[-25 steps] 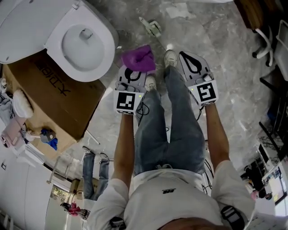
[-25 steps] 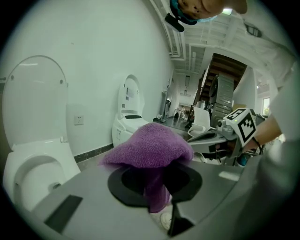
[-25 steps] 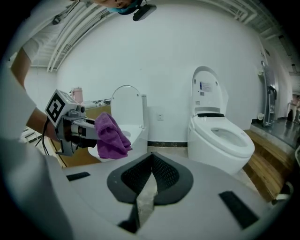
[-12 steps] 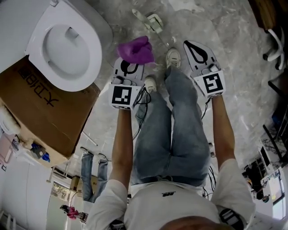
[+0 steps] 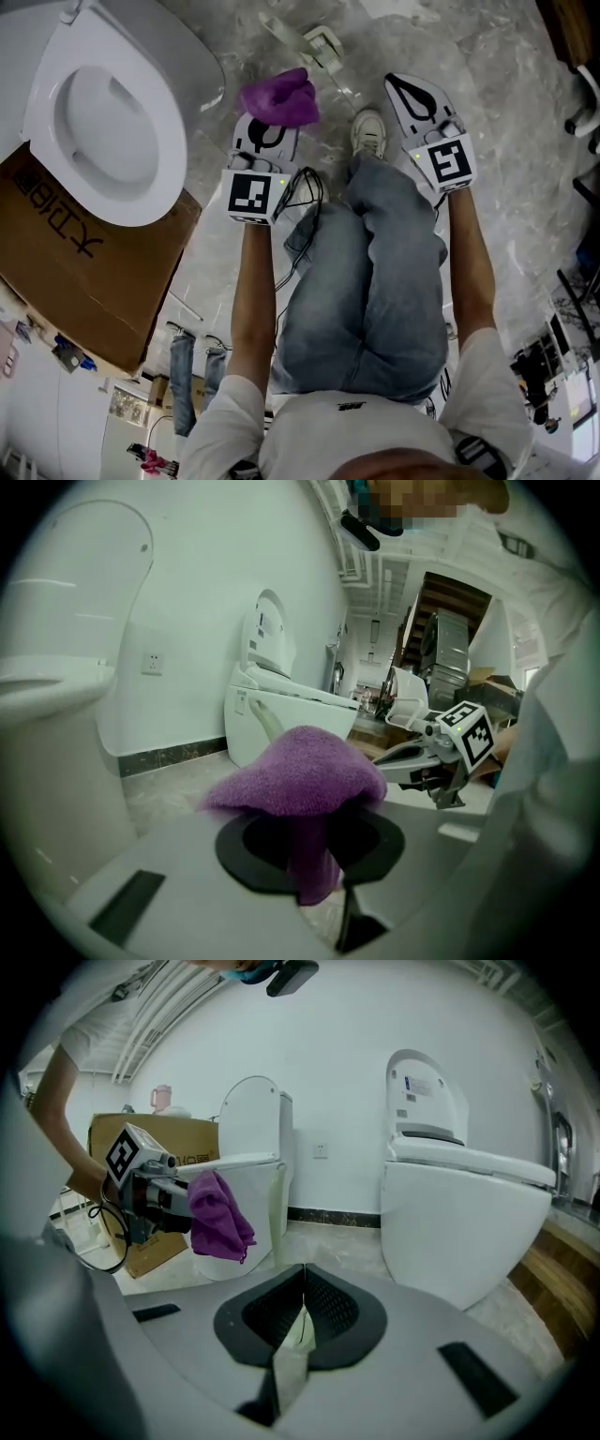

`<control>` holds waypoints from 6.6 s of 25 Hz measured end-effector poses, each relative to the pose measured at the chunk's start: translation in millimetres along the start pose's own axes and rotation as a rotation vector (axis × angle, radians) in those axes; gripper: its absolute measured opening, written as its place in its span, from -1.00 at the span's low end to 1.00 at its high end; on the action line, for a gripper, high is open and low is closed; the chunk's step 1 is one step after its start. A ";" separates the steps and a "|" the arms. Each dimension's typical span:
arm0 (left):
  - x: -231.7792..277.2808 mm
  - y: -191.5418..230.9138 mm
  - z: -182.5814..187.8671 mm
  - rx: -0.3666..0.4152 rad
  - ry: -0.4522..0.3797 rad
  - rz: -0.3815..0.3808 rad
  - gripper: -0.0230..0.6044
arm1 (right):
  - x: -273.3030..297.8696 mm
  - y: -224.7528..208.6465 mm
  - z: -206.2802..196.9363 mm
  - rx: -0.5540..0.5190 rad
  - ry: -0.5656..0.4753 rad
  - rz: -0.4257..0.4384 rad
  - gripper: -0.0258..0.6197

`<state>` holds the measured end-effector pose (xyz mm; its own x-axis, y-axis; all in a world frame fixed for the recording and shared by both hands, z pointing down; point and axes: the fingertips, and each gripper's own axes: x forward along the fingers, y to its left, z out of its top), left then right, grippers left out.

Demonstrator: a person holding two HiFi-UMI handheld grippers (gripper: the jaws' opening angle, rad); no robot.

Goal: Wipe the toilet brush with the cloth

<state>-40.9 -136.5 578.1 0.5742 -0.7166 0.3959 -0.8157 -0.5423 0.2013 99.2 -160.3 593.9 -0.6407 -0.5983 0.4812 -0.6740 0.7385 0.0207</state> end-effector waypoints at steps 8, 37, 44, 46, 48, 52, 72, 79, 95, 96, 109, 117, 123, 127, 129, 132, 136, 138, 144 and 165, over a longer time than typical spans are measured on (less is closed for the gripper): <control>35.9 15.2 -45.7 0.024 -0.014 -0.025 -0.70 | 49.0 5.3 -46.2 -0.058 -0.003 0.045 -0.92; 126.6 22.4 -107.6 0.071 -0.129 -0.173 -0.33 | 178.6 32.0 -132.0 -0.355 -0.034 0.239 -0.52; 144.8 21.1 -112.0 0.087 -0.142 -0.200 -0.33 | 186.5 32.1 -138.1 -0.339 -0.042 0.230 -0.62; 149.5 22.0 -118.5 0.086 -0.136 -0.206 -0.33 | 187.5 32.5 -138.3 -0.336 -0.045 0.227 -0.61; 154.5 23.5 -125.4 0.085 -0.125 -0.203 -0.33 | 188.7 32.9 -138.6 -0.340 -0.056 0.223 -0.61; 160.6 24.2 -126.6 0.133 -0.123 -0.186 -0.55 | 190.1 33.0 -139.9 -0.370 -0.064 0.217 -0.61; 132.0 16.7 -70.1 0.085 -0.167 -0.269 -0.59 | 190.9 33.6 -142.0 -0.449 -0.052 0.195 -0.63; 117.3 16.4 -34.8 0.036 -0.189 -0.285 -0.58 | 190.8 33.5 -142.8 -0.461 -0.048 0.199 -0.63; 86.2 30.7 59.8 -0.056 -0.329 -0.251 -0.45 | 191.2 34.0 -143.7 -0.472 -0.043 0.198 -0.63; 86.3 30.4 60.3 -0.050 -0.333 -0.251 -0.45 | 191.3 34.0 -143.5 -0.472 -0.041 0.199 -0.63; 110.6 17.3 -6.8 0.078 -0.237 -0.236 -0.56 | 191.9 34.2 -143.7 -0.481 -0.043 0.198 -0.63; 127.7 15.2 -48.8 0.111 -0.193 -0.241 -0.59 | 191.5 33.8 -143.5 -0.481 -0.045 0.195 -0.63; 140.4 16.8 -80.0 0.118 -0.148 -0.237 -0.59 | 191.6 34.5 -143.5 -0.482 -0.049 0.194 -0.63; 149.0 18.7 -102.1 0.160 -0.099 -0.226 -0.60 | 191.7 34.4 -143.9 -0.484 -0.053 0.192 -0.63; 152.7 20.6 -112.9 0.162 -0.081 -0.215 -0.60 | 191.5 34.7 -144.4 -0.482 -0.053 0.190 -0.63; 157.8 23.3 -125.1 0.162 -0.061 -0.202 -0.60 | 191.5 34.8 -144.4 -0.484 -0.056 0.188 -0.63; 164.7 26.6 -139.3 0.164 -0.040 -0.195 -0.60 | 191.6 34.5 -144.7 -0.489 -0.059 0.185 -0.63; 166.4 27.7 -144.1 0.148 -0.043 -0.198 -0.59 | 191.4 34.6 -145.0 -0.494 -0.058 0.183 -0.63; 160.2 26.2 -143.5 0.159 -0.052 -0.187 -0.57 | 190.2 36.0 -145.4 -0.489 -0.055 0.189 -0.62; 107.3 50.5 -120.3 0.091 -0.173 -0.069 -0.59 | 141.8 24.6 -139.6 -0.302 -0.106 0.078 -0.58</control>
<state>-28.9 -188.0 738.5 0.6387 -0.7366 0.2223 -0.7685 -0.6248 0.1378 43.1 -183.6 785.0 -0.7316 -0.5535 0.3980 -0.4918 0.8328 0.2540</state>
